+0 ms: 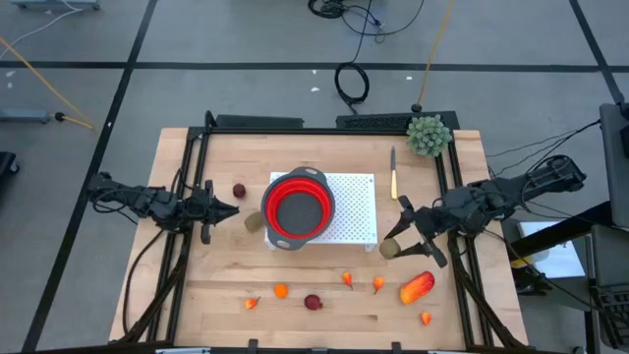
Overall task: Pick & Place Fruit
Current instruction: Put the right kiwi into the strainer bowl on the shelf
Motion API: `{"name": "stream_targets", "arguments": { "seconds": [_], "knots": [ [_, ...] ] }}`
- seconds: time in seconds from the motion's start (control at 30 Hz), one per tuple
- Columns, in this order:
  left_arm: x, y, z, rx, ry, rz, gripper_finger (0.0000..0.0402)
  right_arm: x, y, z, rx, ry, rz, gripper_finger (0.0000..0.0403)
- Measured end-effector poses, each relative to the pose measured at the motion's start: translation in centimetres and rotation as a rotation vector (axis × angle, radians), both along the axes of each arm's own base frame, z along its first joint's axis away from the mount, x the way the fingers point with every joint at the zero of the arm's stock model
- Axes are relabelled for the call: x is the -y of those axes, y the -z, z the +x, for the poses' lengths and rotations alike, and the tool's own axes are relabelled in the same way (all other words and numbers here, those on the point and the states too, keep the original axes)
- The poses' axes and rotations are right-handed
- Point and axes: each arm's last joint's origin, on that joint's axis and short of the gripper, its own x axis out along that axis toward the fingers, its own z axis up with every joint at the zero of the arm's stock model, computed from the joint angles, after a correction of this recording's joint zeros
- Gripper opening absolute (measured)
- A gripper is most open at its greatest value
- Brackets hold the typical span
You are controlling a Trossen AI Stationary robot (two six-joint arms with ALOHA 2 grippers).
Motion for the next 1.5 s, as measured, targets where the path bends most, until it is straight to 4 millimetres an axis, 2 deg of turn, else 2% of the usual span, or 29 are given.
{"name": "stream_targets", "arguments": {
  "seconds": [0.47, 0.87, 1.17, 1.33, 1.5],
  "knots": [
    [0.0, 0.0, 0.0, 0.0, 0.0, -0.001, 0.0021, -1.6, -1.2, -0.3, 0.377, -0.213, -0.395, 0.0201],
    [0.0, 0.0, 0.0, 0.0, 0.0, -0.004, 0.0021, -2.1, -1.9, -0.5, 0.547, -0.265, -0.538, 0.0201],
    [0.0, 0.0, 0.0, 0.0, 0.0, -0.003, 0.0021, -2.1, -1.9, -0.5, 0.534, -0.26, -0.518, 0.0201],
    [0.0, 0.0, 0.0, 0.0, 0.0, -0.003, 0.0021, -2.2, -2.4, -0.2, 0.497, -0.202, -0.329, 0.0201],
    [0.0, 0.0, 0.0, 0.004, 0.0, -0.004, 0.0021, -2.4, -3.3, 0.1, 0.535, -0.164, -0.197, 0.0201]
  ]
}}
